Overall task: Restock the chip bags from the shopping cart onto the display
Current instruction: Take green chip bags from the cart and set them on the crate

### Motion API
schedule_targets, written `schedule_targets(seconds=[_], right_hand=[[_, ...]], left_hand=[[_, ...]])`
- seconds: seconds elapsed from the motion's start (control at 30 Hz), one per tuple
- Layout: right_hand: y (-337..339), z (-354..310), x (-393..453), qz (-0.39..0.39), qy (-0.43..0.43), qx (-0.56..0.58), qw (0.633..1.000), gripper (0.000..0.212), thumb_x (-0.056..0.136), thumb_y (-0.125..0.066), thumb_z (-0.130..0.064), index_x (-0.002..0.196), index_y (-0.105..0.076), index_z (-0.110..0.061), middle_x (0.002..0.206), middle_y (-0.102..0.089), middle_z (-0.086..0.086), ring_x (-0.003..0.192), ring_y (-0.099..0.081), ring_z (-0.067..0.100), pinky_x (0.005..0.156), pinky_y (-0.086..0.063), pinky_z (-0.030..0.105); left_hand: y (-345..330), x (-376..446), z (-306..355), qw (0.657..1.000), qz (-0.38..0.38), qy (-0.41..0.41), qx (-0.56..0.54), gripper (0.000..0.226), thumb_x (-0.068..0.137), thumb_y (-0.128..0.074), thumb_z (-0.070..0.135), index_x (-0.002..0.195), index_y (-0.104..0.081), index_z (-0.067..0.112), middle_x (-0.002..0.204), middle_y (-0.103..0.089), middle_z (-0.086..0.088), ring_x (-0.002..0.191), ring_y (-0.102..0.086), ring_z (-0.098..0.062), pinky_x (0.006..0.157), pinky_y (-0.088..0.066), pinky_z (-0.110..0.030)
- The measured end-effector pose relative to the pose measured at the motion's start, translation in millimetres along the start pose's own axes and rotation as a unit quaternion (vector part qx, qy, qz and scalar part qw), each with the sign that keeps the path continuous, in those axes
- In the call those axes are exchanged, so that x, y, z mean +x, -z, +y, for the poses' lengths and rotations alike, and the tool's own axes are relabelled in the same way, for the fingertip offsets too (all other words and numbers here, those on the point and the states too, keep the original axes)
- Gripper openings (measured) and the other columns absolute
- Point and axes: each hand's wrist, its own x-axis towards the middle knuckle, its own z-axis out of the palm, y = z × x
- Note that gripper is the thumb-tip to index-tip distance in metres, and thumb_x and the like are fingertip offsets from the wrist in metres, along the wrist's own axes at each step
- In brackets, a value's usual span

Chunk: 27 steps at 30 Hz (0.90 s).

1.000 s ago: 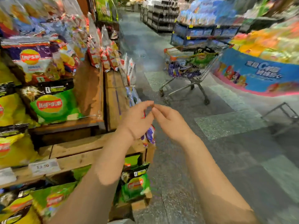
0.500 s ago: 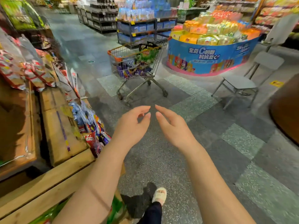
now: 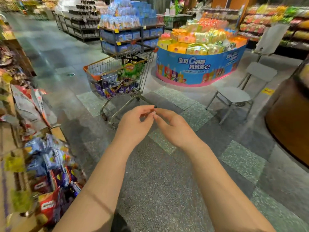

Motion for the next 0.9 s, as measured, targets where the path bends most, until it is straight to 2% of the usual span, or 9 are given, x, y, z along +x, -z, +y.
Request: schedule_targets(seconds=[0.1, 0.23, 0.33, 0.5, 0.6, 0.7, 0.77, 0.83, 0.9], right_hand=[[12.9, 17.1, 37.9, -0.002, 0.0, 0.007, 1.0, 0.034, 0.102, -0.042, -0.026, 0.133, -0.054, -0.02, 0.129, -0.054, -0.01, 0.109, -0.039, -0.012, 0.076, -0.025, -0.008], [20.3, 58.6, 83.0, -0.014, -0.025, 0.014, 0.999, 0.036, 0.101, -0.043, -0.03, 0.134, -0.055, -0.019, 0.138, -0.053, -0.004, 0.127, -0.043, 0.005, 0.094, -0.03, 0.01], [25.5, 88.3, 124.0, -0.024, -0.04, 0.007, 0.999, 0.037, 0.101, -0.042, -0.031, 0.133, -0.055, -0.017, 0.14, -0.051, 0.0, 0.132, -0.04, 0.011, 0.108, -0.031, 0.026], [43.4, 132.2, 209.6, -0.055, -0.019, 0.012, 0.998, 0.034, 0.102, -0.04, -0.03, 0.128, -0.059, -0.019, 0.125, -0.058, -0.004, 0.115, -0.048, 0.007, 0.081, -0.029, 0.01], [61.9, 154.4, 274.6, -0.051, -0.012, 0.047, 0.998, 0.032, 0.102, -0.041, -0.031, 0.12, -0.065, -0.02, 0.112, -0.066, -0.007, 0.101, -0.056, 0.003, 0.077, -0.036, 0.015], [85.0, 170.0, 338.0, -0.026, -0.022, 0.047, 0.998, 0.031, 0.102, -0.041, -0.033, 0.084, -0.066, -0.033, 0.059, -0.057, -0.023, 0.061, -0.049, -0.008, 0.056, -0.034, 0.016], [95.3, 177.0, 374.9, -0.029, -0.018, 0.043, 0.998, 0.034, 0.102, -0.04, -0.036, 0.088, -0.069, -0.025, 0.068, -0.062, -0.015, 0.067, -0.055, 0.001, 0.059, -0.039, 0.019], [99.5, 182.0, 407.7, -0.042, -0.014, 0.042, 0.998, 0.04, 0.102, -0.039, -0.037, 0.103, -0.07, -0.013, 0.09, -0.07, 0.006, 0.084, -0.062, 0.02, 0.073, -0.048, 0.03], [96.9, 186.9, 436.5, -0.058, -0.006, 0.044, 0.997, 0.043, 0.101, -0.038, -0.038, 0.102, -0.069, -0.008, 0.087, -0.069, 0.012, 0.082, -0.062, 0.024, 0.072, -0.048, 0.036]], left_hand=[[-16.0, 45.6, -5.0, 1.0, -0.005, -0.006, 0.003, 0.028, 0.094, -0.056, 0.022, 0.121, -0.062, 0.025, 0.105, -0.059, 0.02, 0.103, -0.054, 0.003, 0.091, -0.04, -0.014], [-47.7, 91.9, -26.9, 1.0, -0.015, 0.02, -0.005, 0.031, 0.094, -0.055, 0.022, 0.125, -0.061, 0.024, 0.114, -0.061, 0.014, 0.102, -0.053, 0.003, 0.077, -0.034, 0.004], [-69.0, 131.6, -42.0, 0.999, -0.019, 0.031, 0.012, 0.034, 0.095, -0.054, 0.02, 0.127, -0.059, 0.022, 0.115, -0.058, 0.013, 0.102, -0.051, 0.003, 0.072, -0.031, 0.008], [-94.1, 216.5, -61.8, 0.998, 0.015, 0.048, 0.036, 0.028, 0.095, -0.055, 0.017, 0.121, -0.064, 0.019, 0.105, -0.061, 0.01, 0.088, -0.053, 0.001, 0.069, -0.035, 0.006], [-112.3, 286.6, -66.6, 0.996, 0.023, 0.048, 0.074, 0.025, 0.097, -0.05, 0.021, 0.113, -0.068, 0.018, 0.09, -0.066, 0.006, 0.069, -0.053, 0.001, 0.06, -0.039, -0.003], [-131.5, 353.9, -62.6, 0.991, 0.032, 0.066, 0.11, 0.029, 0.1, -0.042, 0.022, 0.099, -0.069, 0.012, 0.07, -0.062, -0.005, 0.059, -0.051, -0.014, 0.059, -0.04, -0.031], [-138.8, 392.4, -62.2, 0.99, 0.051, 0.096, 0.089, 0.031, 0.1, -0.043, 0.023, 0.107, -0.068, 0.009, 0.08, -0.066, -0.008, 0.069, -0.057, -0.018, 0.064, -0.043, -0.03], [-140.1, 421.3, -66.6, 0.989, 0.068, 0.115, 0.055, 0.031, 0.1, -0.044, 0.027, 0.102, -0.069, 0.009, 0.074, -0.064, -0.006, 0.059, -0.053, -0.014, 0.056, -0.041, -0.029], [-136.6, 443.3, -74.4, 0.989, 0.071, 0.111, 0.062, 0.034, 0.1, -0.043, 0.03, 0.094, -0.069, 0.007, 0.068, -0.062, -0.01, 0.058, -0.054, -0.022, 0.056, -0.043, -0.035]])
